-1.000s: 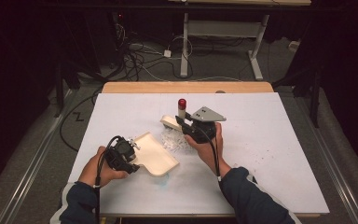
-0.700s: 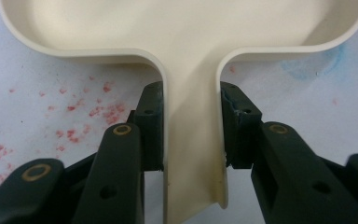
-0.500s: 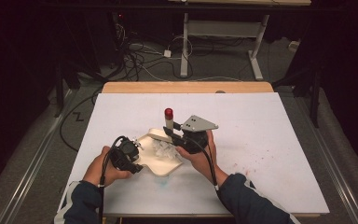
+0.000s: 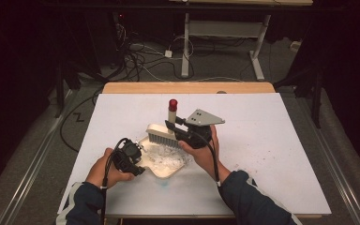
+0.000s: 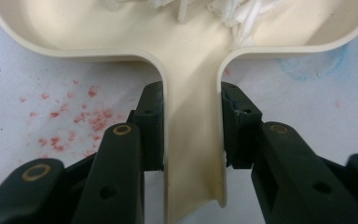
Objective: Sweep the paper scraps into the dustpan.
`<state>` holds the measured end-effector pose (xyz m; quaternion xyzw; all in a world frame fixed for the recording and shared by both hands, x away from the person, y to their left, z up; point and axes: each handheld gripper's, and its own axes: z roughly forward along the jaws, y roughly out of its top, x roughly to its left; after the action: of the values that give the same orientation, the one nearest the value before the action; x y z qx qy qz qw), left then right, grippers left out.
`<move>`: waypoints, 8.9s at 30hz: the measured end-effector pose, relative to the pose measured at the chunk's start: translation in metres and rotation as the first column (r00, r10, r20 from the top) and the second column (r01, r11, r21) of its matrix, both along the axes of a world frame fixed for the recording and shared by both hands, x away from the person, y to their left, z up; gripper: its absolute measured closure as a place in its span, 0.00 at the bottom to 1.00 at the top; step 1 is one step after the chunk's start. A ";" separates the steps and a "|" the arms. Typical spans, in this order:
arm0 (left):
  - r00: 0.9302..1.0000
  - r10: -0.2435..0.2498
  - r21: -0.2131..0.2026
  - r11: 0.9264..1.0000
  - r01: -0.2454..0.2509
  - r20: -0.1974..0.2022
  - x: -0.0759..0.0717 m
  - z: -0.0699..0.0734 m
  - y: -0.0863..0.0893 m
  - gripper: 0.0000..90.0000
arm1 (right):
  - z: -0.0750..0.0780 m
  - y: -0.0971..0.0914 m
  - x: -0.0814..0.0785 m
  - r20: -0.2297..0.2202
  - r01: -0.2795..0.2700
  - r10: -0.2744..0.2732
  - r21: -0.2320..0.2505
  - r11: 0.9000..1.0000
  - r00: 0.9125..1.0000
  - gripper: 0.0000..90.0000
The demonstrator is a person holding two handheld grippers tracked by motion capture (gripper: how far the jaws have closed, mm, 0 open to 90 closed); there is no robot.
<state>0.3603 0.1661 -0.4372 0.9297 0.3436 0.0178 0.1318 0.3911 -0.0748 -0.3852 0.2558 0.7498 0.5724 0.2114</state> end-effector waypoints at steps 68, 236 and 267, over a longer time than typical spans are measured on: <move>0.998 -0.057 0.044 0.997 0.058 -0.032 -0.007 -0.003 -0.003 0.70 | 0.019 -0.058 -0.039 0.039 0.086 -0.082 -0.110 0.990 0.996 0.79; 0.997 0.080 -0.024 0.996 -0.080 -0.019 -0.004 -0.008 0.018 0.70 | 0.040 -0.149 -0.063 -0.047 0.022 -0.029 -0.135 0.991 0.998 0.79; 0.930 0.363 -0.117 0.928 -0.355 0.055 0.003 -0.013 0.061 0.70 | 0.034 -0.226 -0.071 -0.251 -0.087 0.020 -0.260 0.962 0.968 0.79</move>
<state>0.3629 0.2268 -0.4500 0.8416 0.5030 0.0588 0.1879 0.3201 -0.3004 -0.3511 0.2732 0.8478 0.4344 0.1339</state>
